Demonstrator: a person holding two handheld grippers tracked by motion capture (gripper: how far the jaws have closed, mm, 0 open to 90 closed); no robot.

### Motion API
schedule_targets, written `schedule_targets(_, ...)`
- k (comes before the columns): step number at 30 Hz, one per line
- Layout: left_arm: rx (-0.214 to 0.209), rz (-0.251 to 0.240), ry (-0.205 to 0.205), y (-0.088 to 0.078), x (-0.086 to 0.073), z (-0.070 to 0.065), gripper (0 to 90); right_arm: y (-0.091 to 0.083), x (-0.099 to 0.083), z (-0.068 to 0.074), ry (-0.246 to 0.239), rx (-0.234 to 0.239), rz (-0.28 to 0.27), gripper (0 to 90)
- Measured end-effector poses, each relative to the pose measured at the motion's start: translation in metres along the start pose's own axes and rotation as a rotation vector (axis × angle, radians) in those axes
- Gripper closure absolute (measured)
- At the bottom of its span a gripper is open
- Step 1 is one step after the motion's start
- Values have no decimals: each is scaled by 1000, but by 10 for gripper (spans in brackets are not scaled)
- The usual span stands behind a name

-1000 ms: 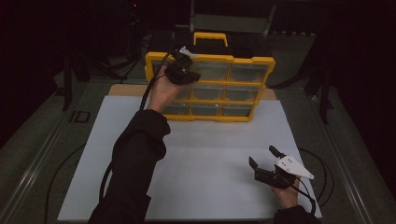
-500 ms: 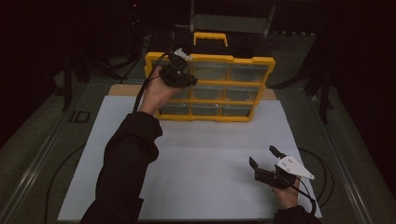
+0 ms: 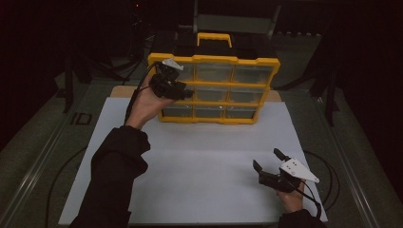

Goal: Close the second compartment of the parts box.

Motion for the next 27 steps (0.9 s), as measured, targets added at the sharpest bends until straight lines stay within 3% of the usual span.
schedule_targets(5,19,2,27,-12,-18,-8,394,0,0,1,-2,1,2,114)
schedule_targets(14,22,-6,47,-31,-59,-21,273,1,0,3,-5,4,4,114)
schedule_targets(16,22,-18,37,-35,-69,-22,247,1,0,3,-7,7,5,114)
schedule_targets(20,77,-36,44,-41,-92,-25,159,2,0,4,-9,8,7,114)
schedule_targets(27,86,-79,-12,-51,-129,-28,105,2,0,6,-9,11,11,114)
Point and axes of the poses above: each handheld gripper's, and its own axes: y roughly forward along the jaws, x roughly out of its top, z roughly to its left, the point moved 4 cm from there along y, roughly forward along the jaws, and after that the axes turned 1 degree about x, right-handed, at the moved point
